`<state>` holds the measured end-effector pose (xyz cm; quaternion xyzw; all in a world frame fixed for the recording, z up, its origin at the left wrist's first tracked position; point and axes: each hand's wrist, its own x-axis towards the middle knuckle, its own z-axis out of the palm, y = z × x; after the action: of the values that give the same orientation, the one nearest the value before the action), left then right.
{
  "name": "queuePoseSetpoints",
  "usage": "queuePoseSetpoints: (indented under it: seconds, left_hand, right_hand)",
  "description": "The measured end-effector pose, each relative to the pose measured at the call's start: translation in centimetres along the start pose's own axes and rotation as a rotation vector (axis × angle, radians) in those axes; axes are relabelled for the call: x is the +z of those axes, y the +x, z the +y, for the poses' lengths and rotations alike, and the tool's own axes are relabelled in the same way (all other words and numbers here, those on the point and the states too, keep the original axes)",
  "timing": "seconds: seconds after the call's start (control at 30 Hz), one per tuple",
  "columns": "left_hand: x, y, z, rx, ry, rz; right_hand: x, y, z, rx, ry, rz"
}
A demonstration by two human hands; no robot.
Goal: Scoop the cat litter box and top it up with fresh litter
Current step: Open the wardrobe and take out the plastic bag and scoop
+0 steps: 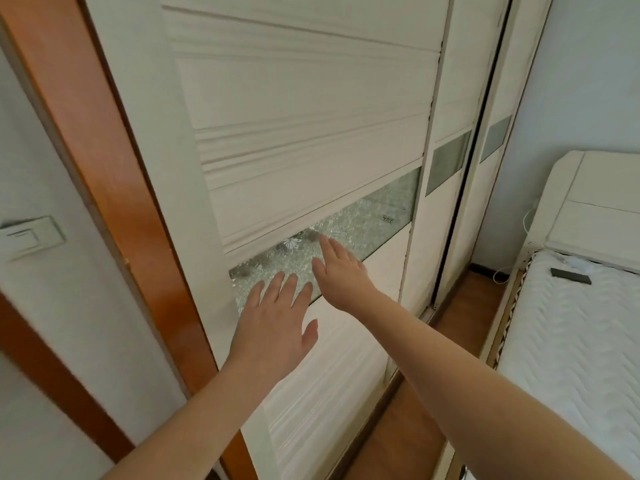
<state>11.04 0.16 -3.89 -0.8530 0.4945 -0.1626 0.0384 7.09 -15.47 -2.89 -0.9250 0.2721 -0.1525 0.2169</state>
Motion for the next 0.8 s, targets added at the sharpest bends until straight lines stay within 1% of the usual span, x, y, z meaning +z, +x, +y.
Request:
queuePoseSetpoints:
  seconds: [0.1,0.17,0.27,0.37,0.43,0.57,0.8]
  left_hand:
    - [0.8,-0.8,-0.2,-0.052,0.024,0.007]
    - [1.6,-1.5,-0.2,-0.081,0.047,0.007]
    - [2.7,-2.3,-0.3,-0.095,0.092,0.016]
    - [3.3,-2.4,-0.2,-0.103,0.119,0.013]
    - [3.6,-2.4,-0.2,-0.107,0.124,-0.003]
    - [4.6,-2.6,-0.4,-0.085,0.159,0.004]
    - [5.4,-2.4,-0.4,-0.075,0.171,0.032]
  right_hand:
    - [1.1,1.3,-0.3,-0.011,0.179,-0.047]
    - [1.7,1.9,-0.6,-0.022,0.326,-0.033]
    - [1.9,2.1,-1.8,0.042,0.581,0.005]
    - [2.3,2.7,-2.8,0.12,0.747,-0.027]
    - [2.8,3.3,-3.4,0.17,0.839,-0.007]
    - [3.8,3.8,-3.8,0.182,0.904,0.068]
    - [5.0,4.8,-3.3,0.192,0.851,0.147]
